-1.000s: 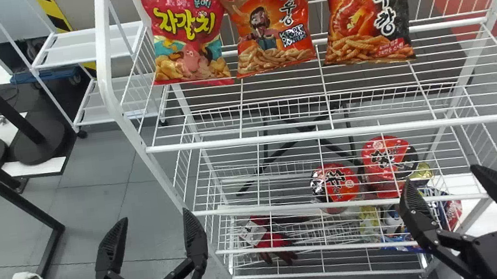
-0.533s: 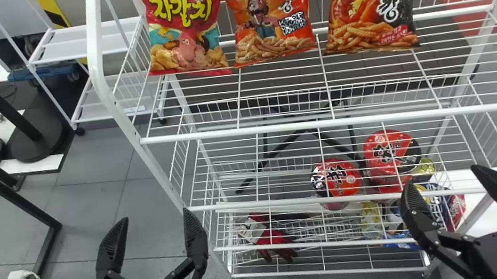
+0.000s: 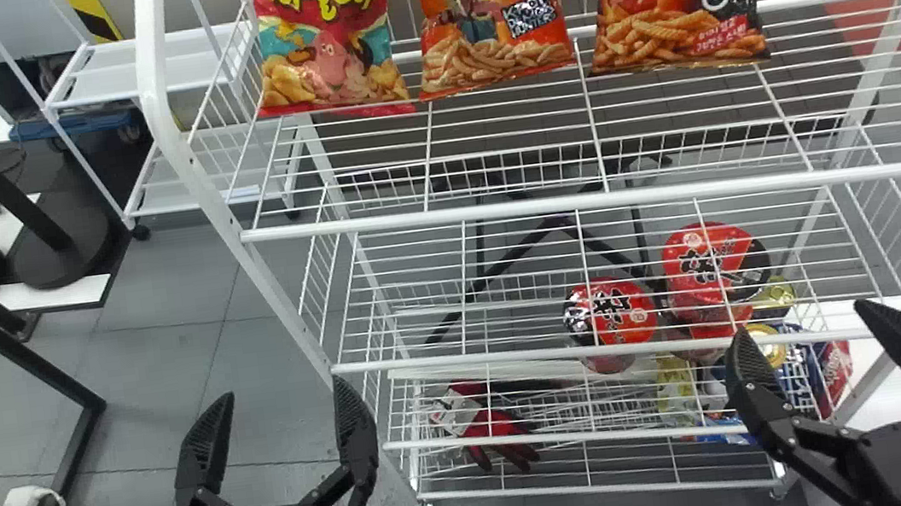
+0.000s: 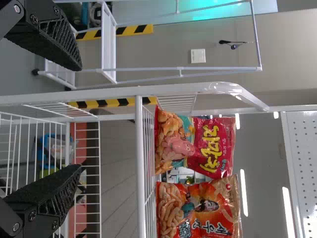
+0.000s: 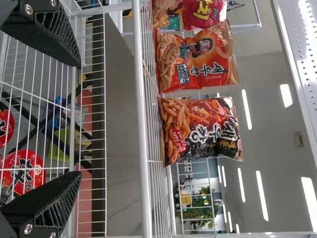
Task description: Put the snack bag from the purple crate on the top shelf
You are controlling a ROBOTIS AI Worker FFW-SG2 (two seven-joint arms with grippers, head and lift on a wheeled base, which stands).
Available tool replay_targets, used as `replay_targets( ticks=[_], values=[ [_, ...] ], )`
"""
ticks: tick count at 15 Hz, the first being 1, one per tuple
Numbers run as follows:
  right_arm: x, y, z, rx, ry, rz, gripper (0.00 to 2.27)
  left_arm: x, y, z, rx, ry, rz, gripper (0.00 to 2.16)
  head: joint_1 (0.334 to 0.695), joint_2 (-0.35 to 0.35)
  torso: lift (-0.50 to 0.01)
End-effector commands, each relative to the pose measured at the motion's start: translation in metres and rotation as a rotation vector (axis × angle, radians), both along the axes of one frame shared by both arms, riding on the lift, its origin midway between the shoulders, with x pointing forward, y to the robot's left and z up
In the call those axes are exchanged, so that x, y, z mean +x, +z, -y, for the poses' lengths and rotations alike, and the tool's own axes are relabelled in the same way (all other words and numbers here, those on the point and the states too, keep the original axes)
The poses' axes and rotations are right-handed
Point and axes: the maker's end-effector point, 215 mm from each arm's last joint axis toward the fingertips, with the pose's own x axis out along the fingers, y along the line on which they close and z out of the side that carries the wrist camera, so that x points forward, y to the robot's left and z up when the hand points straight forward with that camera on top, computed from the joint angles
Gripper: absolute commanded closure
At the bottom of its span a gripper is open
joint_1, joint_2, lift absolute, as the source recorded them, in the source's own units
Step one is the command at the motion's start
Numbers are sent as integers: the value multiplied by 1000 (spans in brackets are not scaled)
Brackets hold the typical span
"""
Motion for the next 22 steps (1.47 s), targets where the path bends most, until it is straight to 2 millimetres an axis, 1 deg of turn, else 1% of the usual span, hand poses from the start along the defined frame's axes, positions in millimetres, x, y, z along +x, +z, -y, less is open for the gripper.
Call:
replay_targets(
  ticks=[1, 17, 22],
  values=[
    [0, 0, 0, 0, 0, 0, 9, 1, -1, 0, -1, -1, -2, 124, 695, 120, -173],
    [0, 0, 1, -2, -2, 2, 6, 3, -1, 2, -9, 1, -3, 124, 695, 116, -237],
    [-4, 1, 3, -5, 0, -1, 6, 0, -2, 7, -14, -5, -4, 124, 695, 112, -258]
  ],
)
